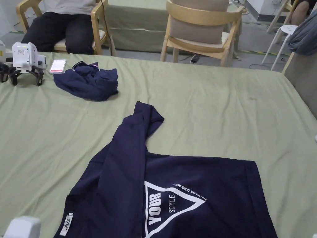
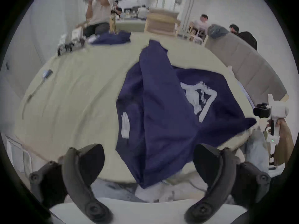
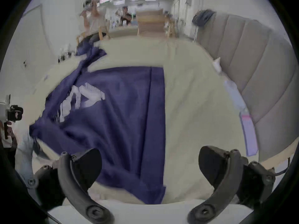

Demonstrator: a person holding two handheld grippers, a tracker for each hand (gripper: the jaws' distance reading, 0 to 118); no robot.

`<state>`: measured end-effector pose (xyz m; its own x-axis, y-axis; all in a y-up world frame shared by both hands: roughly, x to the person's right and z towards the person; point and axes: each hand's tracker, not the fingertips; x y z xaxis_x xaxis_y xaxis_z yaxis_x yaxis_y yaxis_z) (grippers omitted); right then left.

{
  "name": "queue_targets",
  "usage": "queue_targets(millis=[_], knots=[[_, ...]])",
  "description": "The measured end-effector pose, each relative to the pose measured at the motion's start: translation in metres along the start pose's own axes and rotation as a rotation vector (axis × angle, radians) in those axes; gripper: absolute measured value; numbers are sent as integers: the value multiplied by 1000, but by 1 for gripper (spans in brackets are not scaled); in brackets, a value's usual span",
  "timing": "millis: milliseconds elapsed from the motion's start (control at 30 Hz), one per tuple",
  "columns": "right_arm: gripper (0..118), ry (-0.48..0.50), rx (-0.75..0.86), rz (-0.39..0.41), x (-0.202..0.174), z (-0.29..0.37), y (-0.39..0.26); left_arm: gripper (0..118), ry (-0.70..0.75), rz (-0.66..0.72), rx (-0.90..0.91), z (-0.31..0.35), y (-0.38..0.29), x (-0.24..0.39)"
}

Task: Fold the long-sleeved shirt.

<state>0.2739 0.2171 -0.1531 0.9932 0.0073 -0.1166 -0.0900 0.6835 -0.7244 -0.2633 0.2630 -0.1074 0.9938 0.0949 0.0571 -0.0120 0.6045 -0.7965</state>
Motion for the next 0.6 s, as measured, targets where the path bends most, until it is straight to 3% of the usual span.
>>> queue_targets(millis=[67,100,133,167,200,233,267,367,400,467,500,600], knots=[[108,-8,132,-15,-14,0,28,109,25,-4,97,-4,31,13],[79,26,184,-19,-21,-2,38,99,35,4,128,-18,48,14],[41,43,245,-21,-31,-7,48,79,2,32,177,-27,63,21],[5,37,285,-10,-40,-15,58,44,-15,55,209,-37,77,28],[0,13,299,7,-50,-25,67,5,-35,59,219,-50,90,34],[0,-2,313,4,-57,-37,75,4,-33,42,236,-72,104,38],[0,20,292,1,-62,-47,82,4,-9,48,252,-95,117,45],[0,57,265,-35,-74,-81,100,6,-142,46,195,-155,178,51],[0,63,258,-35,-75,-89,104,26,-113,29,186,-179,203,53],[0,86,238,-45,-78,-105,107,97,-129,15,144,-230,262,51],[0,84,236,-49,-78,-111,108,111,-127,1,131,-252,288,52],[0,93,214,-71,-77,-127,110,106,-23,-78,148,-324,364,57]])
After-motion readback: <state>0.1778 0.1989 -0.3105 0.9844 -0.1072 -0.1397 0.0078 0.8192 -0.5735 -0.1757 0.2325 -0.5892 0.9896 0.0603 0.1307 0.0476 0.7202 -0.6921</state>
